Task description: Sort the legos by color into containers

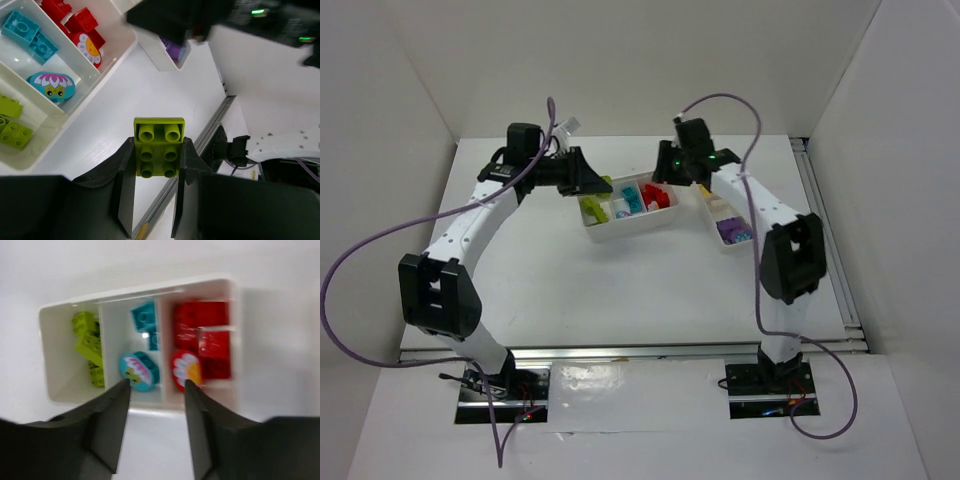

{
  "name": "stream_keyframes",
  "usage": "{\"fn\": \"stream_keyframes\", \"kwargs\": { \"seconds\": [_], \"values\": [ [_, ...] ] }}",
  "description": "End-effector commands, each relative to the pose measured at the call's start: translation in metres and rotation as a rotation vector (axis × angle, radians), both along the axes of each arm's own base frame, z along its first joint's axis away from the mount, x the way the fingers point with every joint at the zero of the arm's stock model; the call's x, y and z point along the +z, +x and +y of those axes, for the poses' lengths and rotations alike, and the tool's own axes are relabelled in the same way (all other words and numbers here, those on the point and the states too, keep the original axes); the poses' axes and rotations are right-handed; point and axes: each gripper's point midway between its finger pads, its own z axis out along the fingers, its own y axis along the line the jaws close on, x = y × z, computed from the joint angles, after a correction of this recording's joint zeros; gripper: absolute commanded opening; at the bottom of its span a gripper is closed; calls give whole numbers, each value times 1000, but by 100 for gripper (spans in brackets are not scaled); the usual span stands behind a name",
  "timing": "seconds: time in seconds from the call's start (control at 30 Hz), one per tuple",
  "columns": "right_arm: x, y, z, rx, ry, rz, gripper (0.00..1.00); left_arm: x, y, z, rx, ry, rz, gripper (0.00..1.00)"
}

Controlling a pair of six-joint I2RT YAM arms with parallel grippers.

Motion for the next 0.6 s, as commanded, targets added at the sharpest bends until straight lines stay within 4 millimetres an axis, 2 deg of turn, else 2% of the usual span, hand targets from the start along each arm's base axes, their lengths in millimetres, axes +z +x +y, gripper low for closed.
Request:
{"fn": "stream_keyframes", "kwargs": {
  "seconds": [0.0,0.07,0.1,0.13,0.17,0.2,0.27,0.37,0.43,0.53,0.57],
  "values": [
    [64,3,-78,-198,-33,-156,50,-14,15,-10,68,114,12,0],
    [61,-8,-113,-266,-60,-136,50,-31,20,-5,136,168,87,0],
    [57,-13,-123,-281,-69,-118,50,-45,30,8,247,224,133,0],
    [64,-19,-132,-297,-65,-129,50,-50,36,14,300,253,151,0],
    [52,-24,-145,-319,-77,-102,50,-55,38,21,343,280,167,0],
    [49,-30,-150,-329,-70,-84,50,-71,43,30,416,341,200,0],
    [42,-39,-161,-341,-70,-65,50,-76,51,35,461,390,192,0],
    [34,-50,-167,-355,-75,-34,51,-96,63,34,483,455,219,0],
    [34,-51,-171,-365,-75,-33,54,-110,73,26,471,497,222,0],
    [36,-54,-171,-365,-75,-33,64,-121,81,21,479,544,229,0],
    [39,-53,-176,-375,-74,-34,67,-120,86,26,504,572,229,0]
  ]
}}
